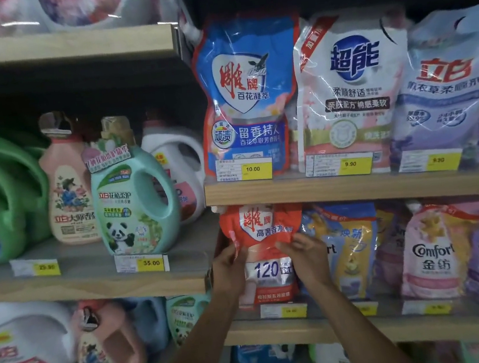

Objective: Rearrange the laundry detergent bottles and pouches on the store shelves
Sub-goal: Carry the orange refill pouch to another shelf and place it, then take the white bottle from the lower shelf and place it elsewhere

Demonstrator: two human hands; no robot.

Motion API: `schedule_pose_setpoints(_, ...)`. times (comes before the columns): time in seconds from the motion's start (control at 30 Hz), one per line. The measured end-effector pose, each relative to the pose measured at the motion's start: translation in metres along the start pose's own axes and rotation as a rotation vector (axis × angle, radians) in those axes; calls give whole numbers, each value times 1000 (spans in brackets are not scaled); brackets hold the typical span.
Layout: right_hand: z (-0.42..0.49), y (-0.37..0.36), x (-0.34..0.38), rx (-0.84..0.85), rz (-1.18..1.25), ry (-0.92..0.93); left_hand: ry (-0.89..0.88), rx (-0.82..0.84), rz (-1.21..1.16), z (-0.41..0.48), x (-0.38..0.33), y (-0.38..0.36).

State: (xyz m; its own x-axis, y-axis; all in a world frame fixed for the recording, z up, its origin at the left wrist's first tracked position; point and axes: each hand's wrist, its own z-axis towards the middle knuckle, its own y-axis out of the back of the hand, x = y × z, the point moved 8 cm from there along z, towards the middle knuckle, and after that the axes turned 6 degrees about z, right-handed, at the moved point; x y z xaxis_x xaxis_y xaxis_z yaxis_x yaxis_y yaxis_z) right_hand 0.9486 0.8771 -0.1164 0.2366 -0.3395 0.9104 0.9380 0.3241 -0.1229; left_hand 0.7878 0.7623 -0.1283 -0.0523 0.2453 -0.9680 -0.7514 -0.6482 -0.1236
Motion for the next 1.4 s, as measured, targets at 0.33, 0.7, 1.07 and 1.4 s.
schedule_pose_setpoints(0.33,-29,5,-15,296,-247,-52,-108,278,306,-22,11,-7)
schedule_pose_setpoints(0.7,-51,6,-5,223,-354,-116,21,306,449,-29,10,0)
schedule_pose_setpoints(1.07,-60,12,14,246,-565,-157,-21,240,466,-55,-22,-2)
schedule_pose_setpoints(1.4,-102,64,24,296,-728,-76,-212,111,817,-131,-11,-19)
